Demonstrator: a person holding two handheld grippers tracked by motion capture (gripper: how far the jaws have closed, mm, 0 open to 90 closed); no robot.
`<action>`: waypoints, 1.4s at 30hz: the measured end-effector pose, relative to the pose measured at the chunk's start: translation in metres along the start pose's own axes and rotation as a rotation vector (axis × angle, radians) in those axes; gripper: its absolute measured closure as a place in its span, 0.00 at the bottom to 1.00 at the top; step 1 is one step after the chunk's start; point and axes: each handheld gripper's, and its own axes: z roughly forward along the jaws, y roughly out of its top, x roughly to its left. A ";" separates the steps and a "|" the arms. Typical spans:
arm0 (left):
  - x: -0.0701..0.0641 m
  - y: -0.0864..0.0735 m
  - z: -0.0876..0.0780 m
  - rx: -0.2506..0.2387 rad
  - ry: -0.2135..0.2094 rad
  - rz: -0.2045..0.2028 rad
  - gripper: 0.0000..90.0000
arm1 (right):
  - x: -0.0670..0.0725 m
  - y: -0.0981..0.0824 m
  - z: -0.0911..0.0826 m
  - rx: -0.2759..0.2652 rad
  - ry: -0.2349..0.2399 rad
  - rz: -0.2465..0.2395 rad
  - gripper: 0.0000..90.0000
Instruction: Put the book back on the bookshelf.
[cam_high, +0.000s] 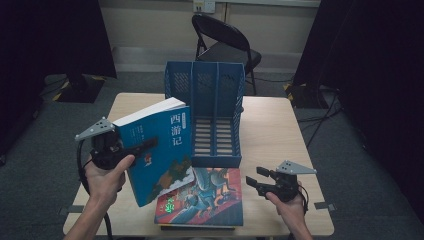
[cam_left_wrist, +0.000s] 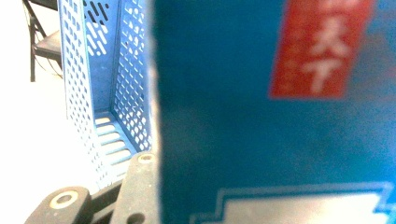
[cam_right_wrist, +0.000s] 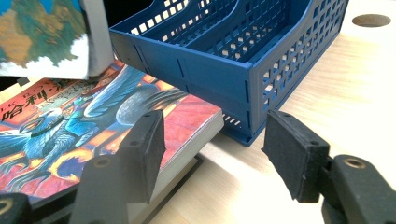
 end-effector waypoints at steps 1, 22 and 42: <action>0.000 0.000 0.000 0.000 0.000 0.000 0.68 | 0.000 0.000 0.000 0.000 0.000 0.000 0.43; 0.002 0.041 0.019 -0.027 0.102 0.007 0.68 | -0.008 -0.001 0.004 -0.002 0.038 0.045 0.41; 0.009 0.059 0.054 -0.036 0.257 -0.018 0.68 | -0.009 -0.005 0.004 0.005 0.044 0.047 0.41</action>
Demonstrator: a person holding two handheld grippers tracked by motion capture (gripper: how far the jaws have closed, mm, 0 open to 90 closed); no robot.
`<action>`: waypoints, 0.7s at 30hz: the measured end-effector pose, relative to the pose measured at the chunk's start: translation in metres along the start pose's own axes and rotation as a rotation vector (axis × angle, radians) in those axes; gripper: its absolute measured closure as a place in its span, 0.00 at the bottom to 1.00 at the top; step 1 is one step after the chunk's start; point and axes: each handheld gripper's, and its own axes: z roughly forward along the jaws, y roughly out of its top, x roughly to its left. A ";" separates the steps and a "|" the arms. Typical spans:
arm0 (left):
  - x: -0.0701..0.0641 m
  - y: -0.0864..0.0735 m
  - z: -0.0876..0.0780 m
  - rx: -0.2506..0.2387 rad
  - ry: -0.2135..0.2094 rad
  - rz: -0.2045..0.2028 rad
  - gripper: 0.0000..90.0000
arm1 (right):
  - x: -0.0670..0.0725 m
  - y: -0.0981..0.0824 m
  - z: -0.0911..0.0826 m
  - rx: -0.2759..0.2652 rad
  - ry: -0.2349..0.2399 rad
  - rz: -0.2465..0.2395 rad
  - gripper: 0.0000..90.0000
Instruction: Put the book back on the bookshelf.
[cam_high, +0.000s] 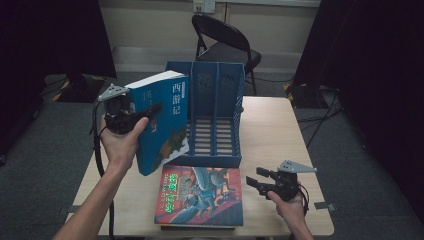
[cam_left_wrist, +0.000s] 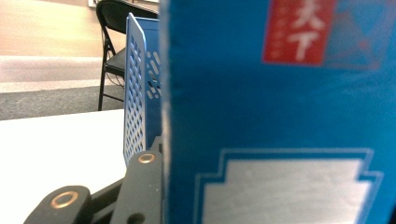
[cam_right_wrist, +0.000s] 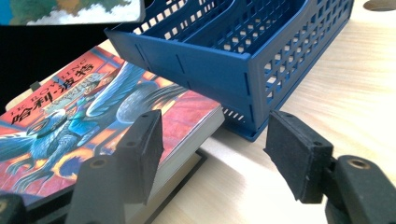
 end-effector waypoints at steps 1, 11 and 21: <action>0.000 0.001 0.001 0.000 0.003 -0.003 0.68 | 0.000 0.000 0.000 0.004 0.000 0.001 0.41; -0.005 0.000 0.031 0.000 0.113 0.017 0.68 | -0.001 -0.001 -0.002 0.001 0.002 0.003 0.41; -0.009 0.001 0.057 0.022 0.148 0.033 0.68 | -0.001 -0.002 -0.003 0.004 0.003 0.000 0.41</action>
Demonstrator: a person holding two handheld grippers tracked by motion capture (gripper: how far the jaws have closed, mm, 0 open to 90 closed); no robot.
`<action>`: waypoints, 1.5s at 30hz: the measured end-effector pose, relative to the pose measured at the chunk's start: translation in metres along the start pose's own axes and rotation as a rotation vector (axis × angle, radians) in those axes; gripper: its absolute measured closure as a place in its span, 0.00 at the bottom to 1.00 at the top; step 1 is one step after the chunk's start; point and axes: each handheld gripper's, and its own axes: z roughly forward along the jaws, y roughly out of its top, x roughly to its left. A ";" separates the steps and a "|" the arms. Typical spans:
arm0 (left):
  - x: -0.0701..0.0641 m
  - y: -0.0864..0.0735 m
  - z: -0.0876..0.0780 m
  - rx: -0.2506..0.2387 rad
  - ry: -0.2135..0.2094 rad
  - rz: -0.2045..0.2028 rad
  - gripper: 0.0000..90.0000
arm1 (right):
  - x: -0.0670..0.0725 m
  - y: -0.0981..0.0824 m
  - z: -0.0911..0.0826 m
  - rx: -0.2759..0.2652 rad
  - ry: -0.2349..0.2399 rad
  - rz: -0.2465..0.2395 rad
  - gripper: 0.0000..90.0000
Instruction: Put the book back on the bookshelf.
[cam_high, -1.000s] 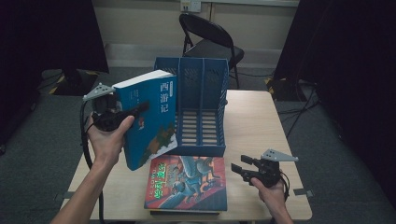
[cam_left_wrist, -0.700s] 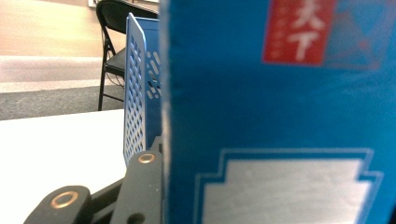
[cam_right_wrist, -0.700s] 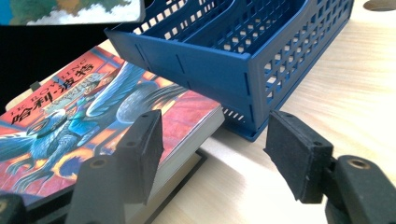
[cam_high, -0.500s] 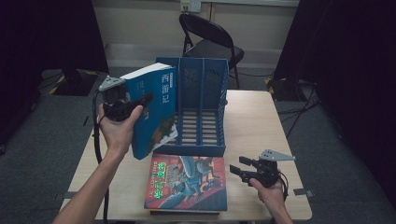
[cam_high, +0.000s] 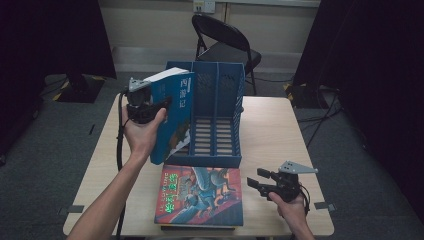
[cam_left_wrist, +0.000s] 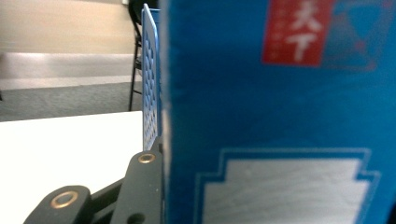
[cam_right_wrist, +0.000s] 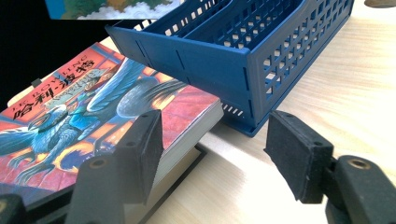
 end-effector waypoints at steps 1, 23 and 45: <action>-0.001 0.001 0.003 0.000 0.009 0.008 0.68 | 0.000 0.000 0.000 0.002 0.002 -0.002 0.41; 0.013 0.009 0.012 -0.039 0.068 -0.076 0.68 | 0.001 -0.003 0.005 0.037 0.017 -0.013 0.41; 0.004 -0.008 0.013 -0.111 0.115 -0.059 0.68 | 0.002 -0.003 0.007 0.046 0.033 -0.019 0.41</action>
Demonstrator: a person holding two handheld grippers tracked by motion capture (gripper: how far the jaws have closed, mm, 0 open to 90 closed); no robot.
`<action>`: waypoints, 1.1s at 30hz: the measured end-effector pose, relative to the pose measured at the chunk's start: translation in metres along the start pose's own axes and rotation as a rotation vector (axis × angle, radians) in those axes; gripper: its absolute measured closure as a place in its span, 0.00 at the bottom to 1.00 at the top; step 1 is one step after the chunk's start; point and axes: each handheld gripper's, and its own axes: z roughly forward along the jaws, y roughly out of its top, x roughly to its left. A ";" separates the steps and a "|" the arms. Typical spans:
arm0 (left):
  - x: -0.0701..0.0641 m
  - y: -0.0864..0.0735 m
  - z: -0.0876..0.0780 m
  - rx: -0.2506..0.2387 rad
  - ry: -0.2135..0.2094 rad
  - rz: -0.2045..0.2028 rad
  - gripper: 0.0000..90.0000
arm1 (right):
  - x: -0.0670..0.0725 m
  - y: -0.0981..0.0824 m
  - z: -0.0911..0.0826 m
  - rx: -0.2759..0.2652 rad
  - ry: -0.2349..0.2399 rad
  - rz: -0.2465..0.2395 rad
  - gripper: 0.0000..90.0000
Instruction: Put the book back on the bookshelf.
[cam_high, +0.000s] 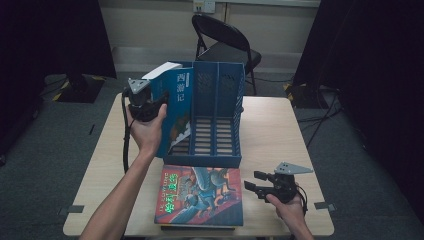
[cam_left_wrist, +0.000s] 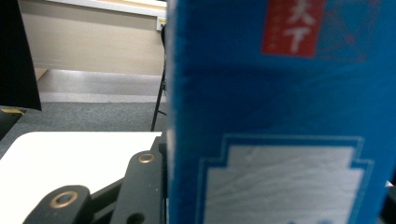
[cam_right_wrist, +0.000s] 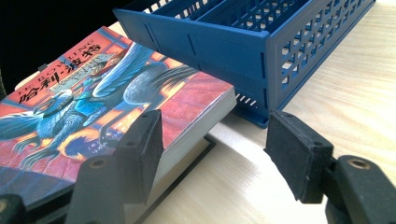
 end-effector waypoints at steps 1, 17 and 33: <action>0.000 -0.001 -0.001 0.000 -0.001 -0.001 0.68 | 0.000 0.000 0.000 0.000 0.000 0.000 0.41; -0.007 -0.003 0.017 -0.010 -0.008 0.018 0.68 | 0.000 0.000 0.001 0.011 0.002 -0.003 0.41; -0.016 -0.018 0.036 -0.025 -0.027 0.017 0.68 | -0.001 -0.002 0.003 0.024 0.013 -0.005 0.41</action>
